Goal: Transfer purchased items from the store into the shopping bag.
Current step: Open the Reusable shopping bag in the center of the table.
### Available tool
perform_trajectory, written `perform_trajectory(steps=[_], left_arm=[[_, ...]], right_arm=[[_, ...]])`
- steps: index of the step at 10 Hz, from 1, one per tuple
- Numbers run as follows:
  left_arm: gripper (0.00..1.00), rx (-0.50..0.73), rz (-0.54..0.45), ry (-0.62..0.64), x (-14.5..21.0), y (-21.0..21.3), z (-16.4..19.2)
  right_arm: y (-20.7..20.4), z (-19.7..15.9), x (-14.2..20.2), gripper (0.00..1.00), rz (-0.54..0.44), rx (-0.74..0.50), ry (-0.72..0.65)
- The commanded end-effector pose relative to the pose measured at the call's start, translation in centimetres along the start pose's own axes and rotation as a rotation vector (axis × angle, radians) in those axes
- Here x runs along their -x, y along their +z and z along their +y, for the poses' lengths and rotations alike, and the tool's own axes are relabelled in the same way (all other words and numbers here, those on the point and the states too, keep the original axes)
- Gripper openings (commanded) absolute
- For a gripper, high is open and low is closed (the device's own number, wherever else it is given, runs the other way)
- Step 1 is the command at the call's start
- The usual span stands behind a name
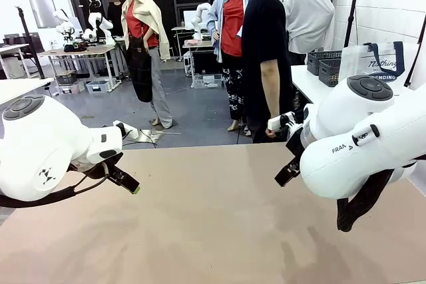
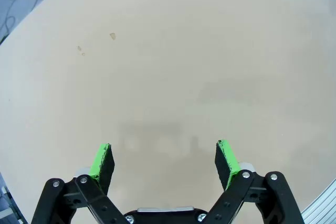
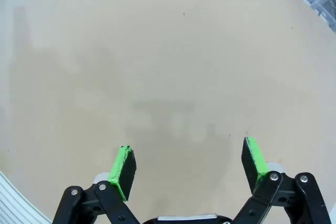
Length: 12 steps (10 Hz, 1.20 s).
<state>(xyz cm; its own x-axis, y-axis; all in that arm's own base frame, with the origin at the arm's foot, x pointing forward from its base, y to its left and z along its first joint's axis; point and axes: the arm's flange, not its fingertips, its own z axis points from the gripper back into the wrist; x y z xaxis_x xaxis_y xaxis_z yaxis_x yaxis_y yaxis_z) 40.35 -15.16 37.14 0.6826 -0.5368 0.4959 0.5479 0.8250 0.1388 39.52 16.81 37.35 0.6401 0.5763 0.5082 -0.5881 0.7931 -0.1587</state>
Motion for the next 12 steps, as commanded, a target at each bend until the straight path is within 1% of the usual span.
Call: perform_trajectory(steps=[1, 12], left_arm=[[1.0, 0.0, 0.0, 0.001, 0.02, 0.0, 0.06], [1.0, 0.0, 0.0, 0.001, 0.02, 0.0, 0.06]], right_arm=[[0.0, 0.0, 0.0, 1.0, 0.0, 0.0, 0.0], [0.0, 0.0, 0.0, 1.0, 0.0, 0.0, 0.0]])
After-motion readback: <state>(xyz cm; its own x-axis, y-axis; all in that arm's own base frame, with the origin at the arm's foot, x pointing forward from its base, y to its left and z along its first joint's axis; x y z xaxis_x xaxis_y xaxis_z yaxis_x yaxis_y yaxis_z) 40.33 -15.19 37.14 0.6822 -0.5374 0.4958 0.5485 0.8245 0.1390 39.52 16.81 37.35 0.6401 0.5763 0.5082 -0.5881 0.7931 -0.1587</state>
